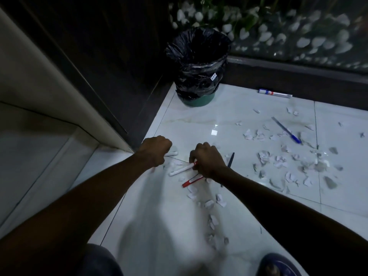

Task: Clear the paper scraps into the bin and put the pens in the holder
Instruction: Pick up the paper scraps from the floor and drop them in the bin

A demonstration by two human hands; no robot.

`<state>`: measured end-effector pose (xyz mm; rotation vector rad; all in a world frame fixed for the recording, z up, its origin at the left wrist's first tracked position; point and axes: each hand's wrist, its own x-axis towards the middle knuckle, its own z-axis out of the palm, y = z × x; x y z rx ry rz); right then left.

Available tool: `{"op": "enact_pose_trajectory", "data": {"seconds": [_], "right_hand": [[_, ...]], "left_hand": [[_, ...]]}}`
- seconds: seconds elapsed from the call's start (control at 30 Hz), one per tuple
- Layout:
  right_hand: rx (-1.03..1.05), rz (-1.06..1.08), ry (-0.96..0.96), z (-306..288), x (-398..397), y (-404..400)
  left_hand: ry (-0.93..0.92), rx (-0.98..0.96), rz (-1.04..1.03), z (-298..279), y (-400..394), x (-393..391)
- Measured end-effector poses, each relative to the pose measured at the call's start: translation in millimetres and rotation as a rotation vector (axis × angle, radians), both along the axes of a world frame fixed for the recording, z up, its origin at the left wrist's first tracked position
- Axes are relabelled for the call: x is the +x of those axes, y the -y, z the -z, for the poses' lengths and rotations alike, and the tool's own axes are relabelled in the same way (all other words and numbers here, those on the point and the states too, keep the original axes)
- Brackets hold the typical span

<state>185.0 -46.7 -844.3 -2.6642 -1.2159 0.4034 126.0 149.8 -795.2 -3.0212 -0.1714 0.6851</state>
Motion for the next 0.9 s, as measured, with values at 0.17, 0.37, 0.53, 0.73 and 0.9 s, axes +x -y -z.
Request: {"op": "enact_pose_trajectory", "data": {"seconds": [0.17, 0.37, 0.53, 0.73, 0.9], "right_hand": [[0.31, 0.234, -0.155, -7, 35, -7], [0.234, 0.456, -0.073, 17, 51, -24], [0.308, 0.324, 0.059, 20, 42, -7], [0.206, 0.311, 0.011, 18, 23, 40], [0.048, 0.332, -0.149, 9, -7, 28]], "left_hand": [[0.004, 0.043, -0.137, 0, -5, -10], [0.055, -0.153, -0.136, 20, 12, -21], [0.157, -0.277, -0.105, 42, 24, -31], [0.14, -0.294, -0.08, 50, 30, -28], [0.151, -0.384, -0.08, 50, 41, -16]]}}
